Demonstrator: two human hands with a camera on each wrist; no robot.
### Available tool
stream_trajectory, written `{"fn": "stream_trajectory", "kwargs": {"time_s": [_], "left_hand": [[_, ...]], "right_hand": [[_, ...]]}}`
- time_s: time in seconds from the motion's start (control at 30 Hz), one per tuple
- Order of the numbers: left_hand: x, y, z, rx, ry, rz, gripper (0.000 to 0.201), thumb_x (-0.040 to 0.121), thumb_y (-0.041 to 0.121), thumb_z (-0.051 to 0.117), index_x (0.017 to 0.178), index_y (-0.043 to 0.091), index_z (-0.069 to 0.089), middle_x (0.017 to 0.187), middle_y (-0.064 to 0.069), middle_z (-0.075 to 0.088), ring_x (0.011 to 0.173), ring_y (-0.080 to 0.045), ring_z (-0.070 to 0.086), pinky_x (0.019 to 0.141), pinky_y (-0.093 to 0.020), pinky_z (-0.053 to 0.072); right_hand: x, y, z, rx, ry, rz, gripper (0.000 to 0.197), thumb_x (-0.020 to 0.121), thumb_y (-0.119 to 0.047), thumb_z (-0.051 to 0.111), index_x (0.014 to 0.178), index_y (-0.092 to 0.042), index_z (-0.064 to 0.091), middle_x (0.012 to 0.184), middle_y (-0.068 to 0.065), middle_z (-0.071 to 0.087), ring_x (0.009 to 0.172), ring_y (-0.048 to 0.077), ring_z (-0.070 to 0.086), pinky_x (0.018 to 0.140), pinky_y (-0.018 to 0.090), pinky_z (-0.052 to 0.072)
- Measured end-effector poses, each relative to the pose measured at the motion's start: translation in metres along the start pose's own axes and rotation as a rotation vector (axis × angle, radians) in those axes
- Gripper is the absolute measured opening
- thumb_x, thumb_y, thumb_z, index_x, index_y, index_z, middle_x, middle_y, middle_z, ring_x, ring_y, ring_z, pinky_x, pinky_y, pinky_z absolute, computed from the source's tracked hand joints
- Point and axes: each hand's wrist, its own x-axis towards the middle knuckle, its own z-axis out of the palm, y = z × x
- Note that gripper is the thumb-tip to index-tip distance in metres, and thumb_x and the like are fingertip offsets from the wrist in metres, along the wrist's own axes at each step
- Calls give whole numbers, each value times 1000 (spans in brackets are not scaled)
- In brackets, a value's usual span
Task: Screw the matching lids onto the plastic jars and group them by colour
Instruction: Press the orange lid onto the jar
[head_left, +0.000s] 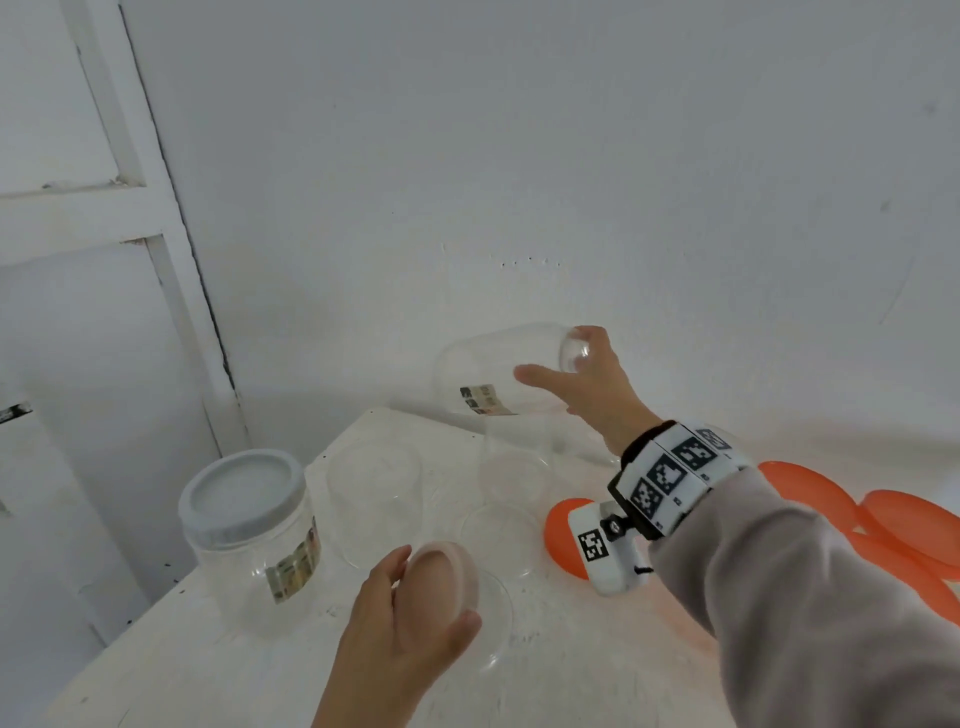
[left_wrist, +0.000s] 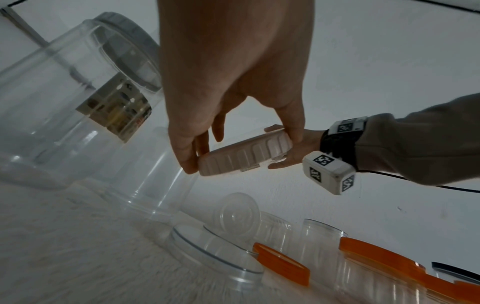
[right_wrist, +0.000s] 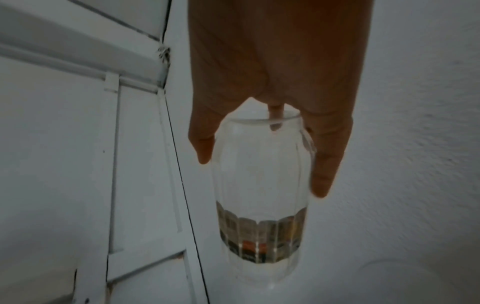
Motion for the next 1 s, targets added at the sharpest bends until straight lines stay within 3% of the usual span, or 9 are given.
{"fn": "stream_trajectory", "kwargs": {"time_s": [0.1,0.27,0.37,0.47,0.57,0.7,0.8,0.9,1.0], "left_hand": [[2,1,1,-7,-8,-11,122,32,75,66,140,28,35,132,12,47,115,-12,52,93,-29,46],[5,2,4,10,-20,-21,119,36,75,68,141,30,35,134,12,45,114,-10,51,92,-31,49],[8,7,8,2,-26,-31,115,40,76,68,140,31,36,131,13,47,113,-11,52,93,-36,50],[11,13,15,-26,-31,-66,98,58,69,75,139,28,38,133,9,49,115,-14,52,94,-34,47],[18,17,22,5,-53,-98,87,68,62,72,141,28,36,138,7,45,118,-13,49,91,-29,42],[61,42,40,135,-87,-107,111,62,68,68,150,20,20,152,-1,26,136,-18,35,102,-33,35],[114,63,61,385,-34,-106,103,76,60,67,149,6,20,153,-13,27,138,-28,32,108,-39,32],[155,74,76,517,9,-163,96,77,63,63,141,0,31,140,-19,43,129,-34,40,103,-38,35],[182,79,79,732,-6,-233,95,76,69,57,138,1,34,138,-16,44,127,-33,39,102,-35,31]], "right_hand": [[-24,11,-21,158,91,91,83,67,-49,81,130,-25,34,123,4,48,107,24,56,94,47,50],[-78,35,-53,614,89,291,75,50,-41,87,106,-14,45,109,9,52,93,28,63,67,42,60],[-112,54,-65,784,38,428,76,48,-34,86,113,-16,50,112,13,52,81,30,71,66,45,59],[-143,75,-69,763,-3,551,78,47,-42,83,113,-7,58,88,14,55,61,22,64,68,45,58],[-166,90,-74,717,-13,556,71,49,-47,79,98,2,64,86,26,58,71,32,59,72,42,54],[-182,96,-91,796,-16,481,55,59,-42,75,88,5,69,95,25,68,84,37,65,74,45,54],[-189,100,-108,848,-84,431,60,60,-38,85,104,-2,67,93,21,67,85,36,66,71,44,59],[-194,110,-122,836,-205,421,89,37,-36,96,116,-9,63,97,22,65,86,39,66,72,47,58],[-203,124,-129,718,-293,397,83,44,-38,95,120,-24,66,101,13,68,93,36,68,76,44,56]]}}
